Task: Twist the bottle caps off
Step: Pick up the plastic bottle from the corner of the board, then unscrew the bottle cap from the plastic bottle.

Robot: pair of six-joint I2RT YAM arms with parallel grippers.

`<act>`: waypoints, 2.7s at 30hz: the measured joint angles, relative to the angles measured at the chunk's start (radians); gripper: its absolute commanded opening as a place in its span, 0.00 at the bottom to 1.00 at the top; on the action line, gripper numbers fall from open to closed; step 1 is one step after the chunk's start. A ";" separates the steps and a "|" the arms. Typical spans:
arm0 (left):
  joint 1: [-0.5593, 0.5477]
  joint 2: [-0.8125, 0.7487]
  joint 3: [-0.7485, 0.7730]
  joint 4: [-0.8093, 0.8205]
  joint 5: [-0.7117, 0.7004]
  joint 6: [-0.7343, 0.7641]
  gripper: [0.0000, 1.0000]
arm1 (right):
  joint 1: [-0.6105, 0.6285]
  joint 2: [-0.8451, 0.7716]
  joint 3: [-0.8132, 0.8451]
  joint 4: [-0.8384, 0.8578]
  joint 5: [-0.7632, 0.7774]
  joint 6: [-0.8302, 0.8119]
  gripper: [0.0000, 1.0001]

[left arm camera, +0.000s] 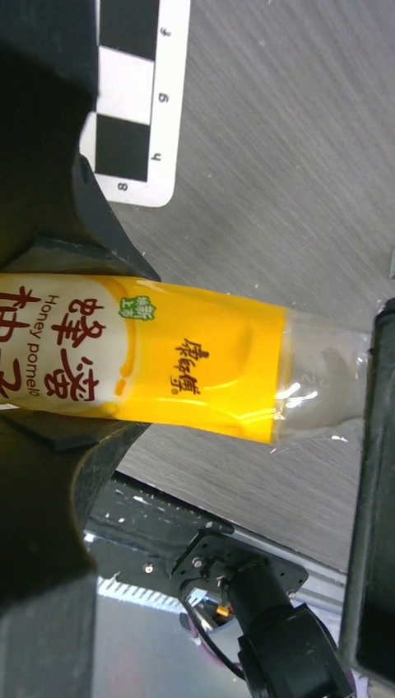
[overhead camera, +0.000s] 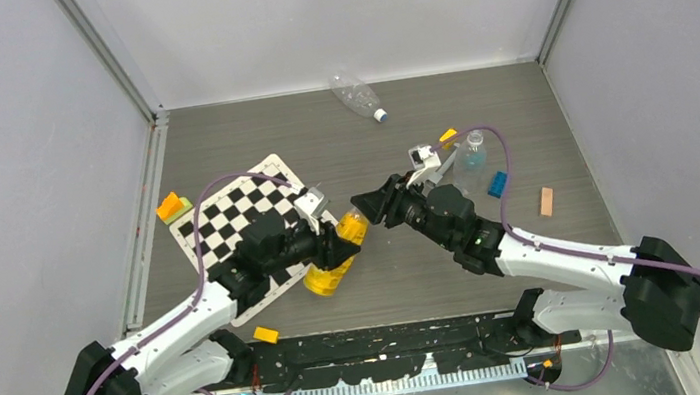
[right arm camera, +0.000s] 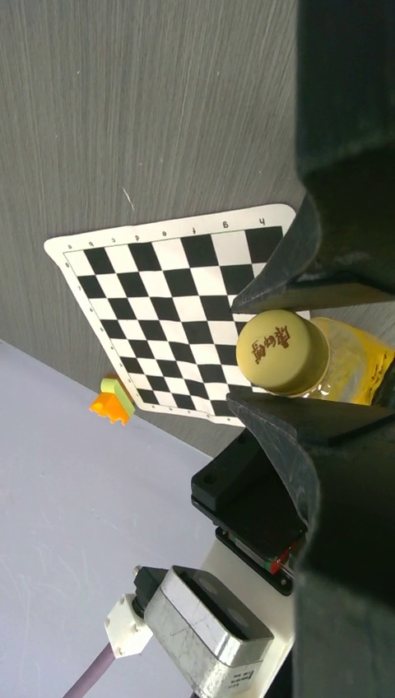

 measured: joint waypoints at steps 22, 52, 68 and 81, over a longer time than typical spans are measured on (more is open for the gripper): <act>-0.042 -0.165 -0.097 -0.040 -0.196 0.310 0.07 | -0.105 -0.075 0.104 -0.327 -0.214 0.084 0.56; -0.096 -0.169 -0.101 -0.056 -0.078 0.456 0.08 | -0.257 -0.071 0.058 -0.314 -0.769 -0.001 0.00; -0.096 -0.052 0.008 -0.211 0.141 0.390 0.09 | -0.237 -0.265 -0.141 -0.193 -0.818 -0.198 0.00; -0.057 0.005 0.039 -0.264 0.284 0.369 0.07 | -0.223 -0.310 -0.186 -0.178 -0.837 -0.273 0.32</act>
